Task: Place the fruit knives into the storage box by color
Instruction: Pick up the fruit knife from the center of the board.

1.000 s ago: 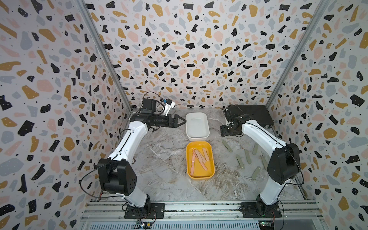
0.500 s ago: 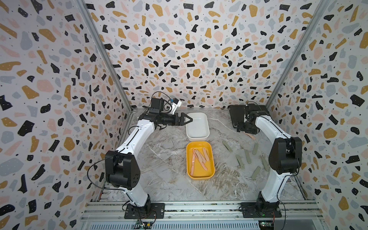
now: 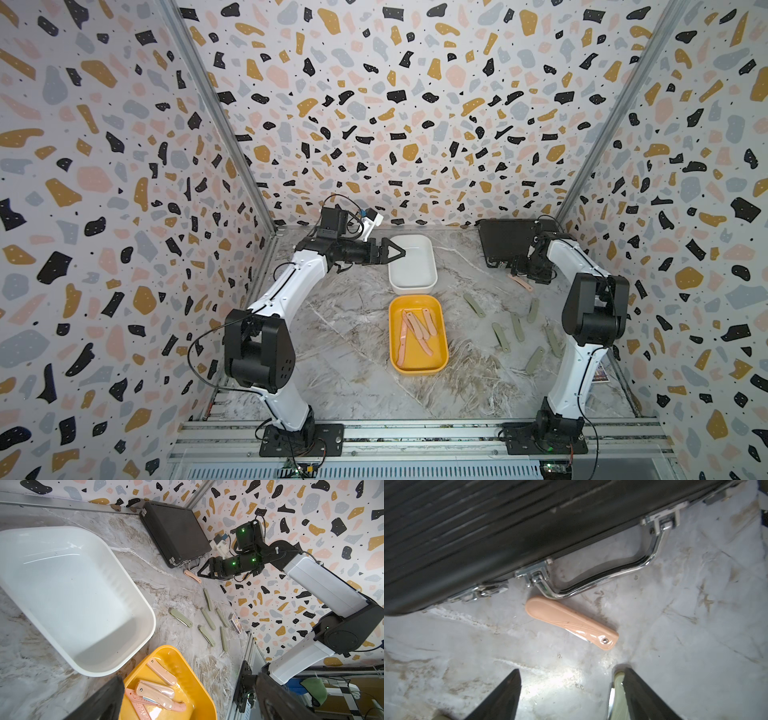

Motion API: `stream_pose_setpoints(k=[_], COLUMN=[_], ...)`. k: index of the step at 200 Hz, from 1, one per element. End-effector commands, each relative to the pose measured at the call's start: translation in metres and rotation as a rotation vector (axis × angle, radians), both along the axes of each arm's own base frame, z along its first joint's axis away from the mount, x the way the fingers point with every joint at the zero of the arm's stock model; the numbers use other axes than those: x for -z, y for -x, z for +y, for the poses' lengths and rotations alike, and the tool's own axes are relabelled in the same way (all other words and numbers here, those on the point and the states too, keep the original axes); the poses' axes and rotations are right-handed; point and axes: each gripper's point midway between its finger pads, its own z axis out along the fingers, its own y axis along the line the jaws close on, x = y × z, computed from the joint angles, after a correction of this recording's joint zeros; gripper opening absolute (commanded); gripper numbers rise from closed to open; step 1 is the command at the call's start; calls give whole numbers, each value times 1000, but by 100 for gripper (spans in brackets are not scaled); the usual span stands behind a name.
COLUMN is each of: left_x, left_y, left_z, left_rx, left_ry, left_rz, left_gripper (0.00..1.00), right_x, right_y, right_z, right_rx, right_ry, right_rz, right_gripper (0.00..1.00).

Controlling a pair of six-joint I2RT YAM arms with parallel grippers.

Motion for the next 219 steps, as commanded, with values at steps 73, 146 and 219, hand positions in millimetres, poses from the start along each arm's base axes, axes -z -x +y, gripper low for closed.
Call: stream_pose_setpoints(k=[73, 146, 219], left_x=[12, 20, 22], left_y=[0, 0, 0], left_z=[-1, 0, 0], left_rx=[11, 9, 9], left_ry=[-12, -25, -27], left_rz=[7, 17, 20], left_gripper=[98, 98, 98], right_x=[5, 25, 38], right_y=[-15, -20, -18], right_z=[-17, -15, -12], right_rx=[-26, -42, -48], right_ry=[9, -4, -28], right_rz=[31, 72, 103], right_gripper=[80, 79, 76])
